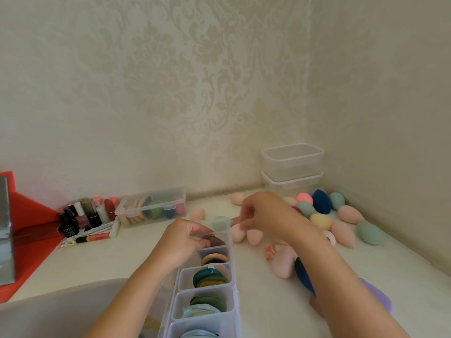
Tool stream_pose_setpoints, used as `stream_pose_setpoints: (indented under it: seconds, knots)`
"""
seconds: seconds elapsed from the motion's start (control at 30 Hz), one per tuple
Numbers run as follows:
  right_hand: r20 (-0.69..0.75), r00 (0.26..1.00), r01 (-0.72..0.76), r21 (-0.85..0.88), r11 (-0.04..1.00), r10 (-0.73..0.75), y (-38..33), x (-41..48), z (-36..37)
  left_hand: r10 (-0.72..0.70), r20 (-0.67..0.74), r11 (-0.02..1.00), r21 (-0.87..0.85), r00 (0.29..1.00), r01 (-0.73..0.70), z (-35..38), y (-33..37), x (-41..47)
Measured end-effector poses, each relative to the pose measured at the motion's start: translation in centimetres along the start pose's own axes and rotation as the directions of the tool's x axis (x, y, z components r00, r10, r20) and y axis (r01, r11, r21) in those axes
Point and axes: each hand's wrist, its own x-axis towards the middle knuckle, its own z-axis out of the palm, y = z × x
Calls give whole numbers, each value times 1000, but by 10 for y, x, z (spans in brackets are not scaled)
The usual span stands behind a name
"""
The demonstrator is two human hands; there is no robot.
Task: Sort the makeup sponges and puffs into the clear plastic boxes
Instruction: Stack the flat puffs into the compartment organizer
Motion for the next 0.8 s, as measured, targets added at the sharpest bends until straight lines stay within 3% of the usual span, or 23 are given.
stream_pose_setpoints:
  seconds: [0.1, 0.23, 0.33, 0.5, 0.8]
  knots:
    - [-34, 951, -302, -331, 894, 308, 29, -14, -24, -12, -52, 998, -57, 999, 9, 6, -2, -2]
    - [78, 833, -500, -313, 807, 547, 57, -21, -35, -20, -62, 997, -77, 998, 15, 10, -5, -2]
    - [113, 800, -527, -338, 780, 589, 62, -21, -37, -26, -82, 996, -87, 996, 19, 11, -7, -1]
    - [43, 812, -506, -446, 739, 582, 60, -18, -38, -41, -99, 995, -94, 994, 32, 12, -11, -1]
    - [90, 788, -535, -387, 751, 609, 65, -17, -31, -56, -118, 993, -113, 991, 42, 13, -13, -2]
